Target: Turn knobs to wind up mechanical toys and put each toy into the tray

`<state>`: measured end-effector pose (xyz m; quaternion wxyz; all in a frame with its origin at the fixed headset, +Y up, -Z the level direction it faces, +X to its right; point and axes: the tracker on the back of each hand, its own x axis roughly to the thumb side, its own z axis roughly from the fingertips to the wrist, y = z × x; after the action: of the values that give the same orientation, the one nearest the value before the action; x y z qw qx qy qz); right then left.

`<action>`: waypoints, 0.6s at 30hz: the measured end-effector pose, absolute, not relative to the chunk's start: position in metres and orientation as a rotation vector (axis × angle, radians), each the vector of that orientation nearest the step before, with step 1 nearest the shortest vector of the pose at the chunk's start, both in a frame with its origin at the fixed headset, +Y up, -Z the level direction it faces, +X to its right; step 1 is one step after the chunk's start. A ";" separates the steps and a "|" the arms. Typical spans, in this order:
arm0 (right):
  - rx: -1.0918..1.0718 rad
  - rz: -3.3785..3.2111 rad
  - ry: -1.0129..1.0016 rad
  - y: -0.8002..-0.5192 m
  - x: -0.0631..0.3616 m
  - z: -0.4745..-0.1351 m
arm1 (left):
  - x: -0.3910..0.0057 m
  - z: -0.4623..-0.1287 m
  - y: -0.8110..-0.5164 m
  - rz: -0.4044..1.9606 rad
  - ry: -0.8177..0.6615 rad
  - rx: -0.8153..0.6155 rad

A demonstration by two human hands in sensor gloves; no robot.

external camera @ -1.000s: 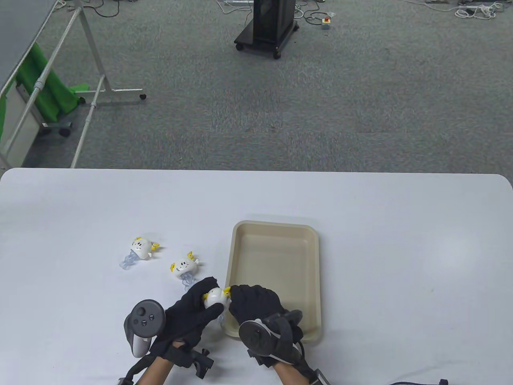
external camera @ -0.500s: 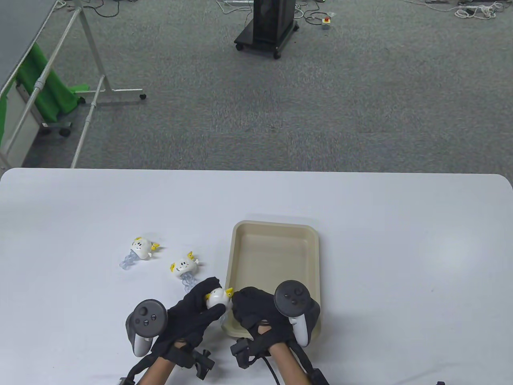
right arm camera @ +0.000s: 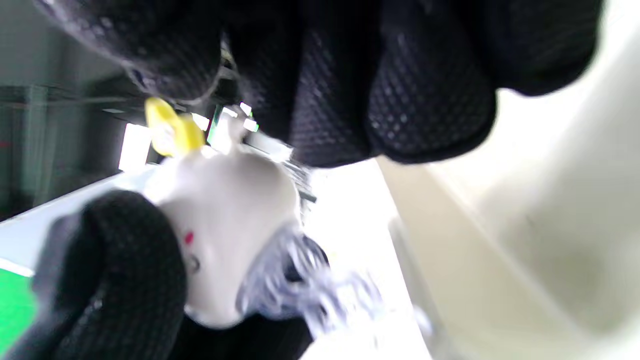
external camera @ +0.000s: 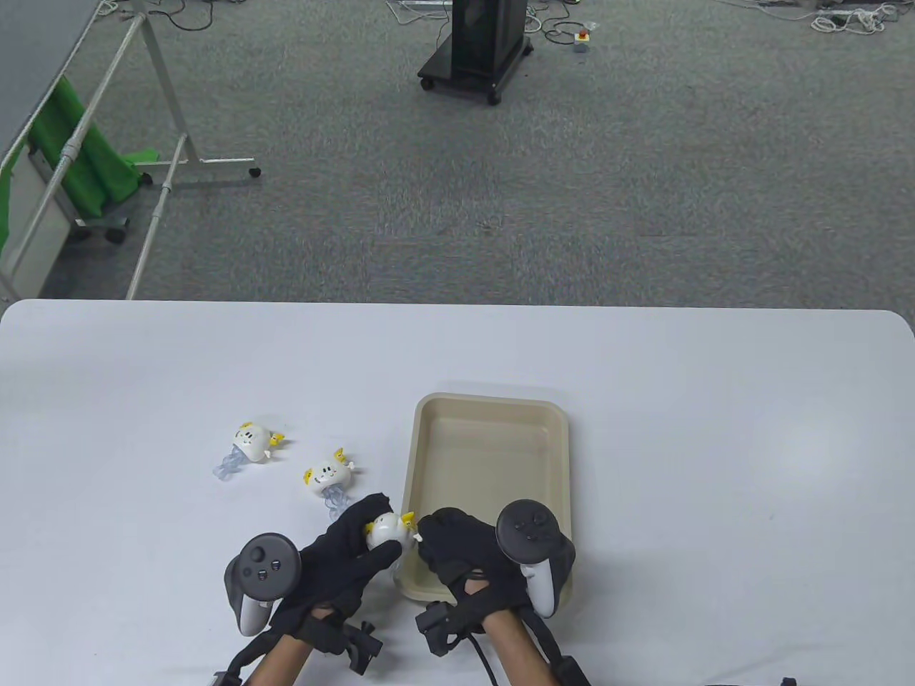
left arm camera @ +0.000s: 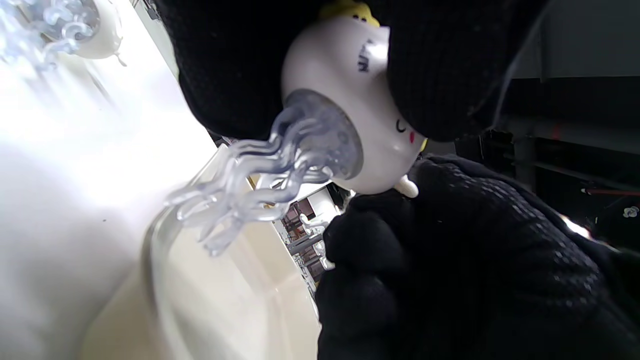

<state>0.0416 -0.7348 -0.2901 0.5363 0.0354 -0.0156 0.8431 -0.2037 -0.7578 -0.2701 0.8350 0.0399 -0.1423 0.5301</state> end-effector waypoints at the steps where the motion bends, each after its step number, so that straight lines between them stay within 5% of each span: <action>1: 0.135 2.055 -0.064 -0.731 0.042 -0.287 | -0.204 -0.270 -0.758 1.121 -0.303 0.087; 9: 0.506 2.471 -0.253 -0.715 0.018 -0.266 | -0.207 -0.269 -0.758 1.132 -0.294 0.104; 18: 0.583 2.659 -0.462 -0.714 -0.002 -0.256 | -0.210 -0.268 -0.758 1.157 -0.288 0.114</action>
<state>-0.0019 -0.7141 -0.2560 0.1891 0.2072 -0.1643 0.9457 -0.2097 -0.7579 -0.2681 0.8261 0.0535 -0.1356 0.5444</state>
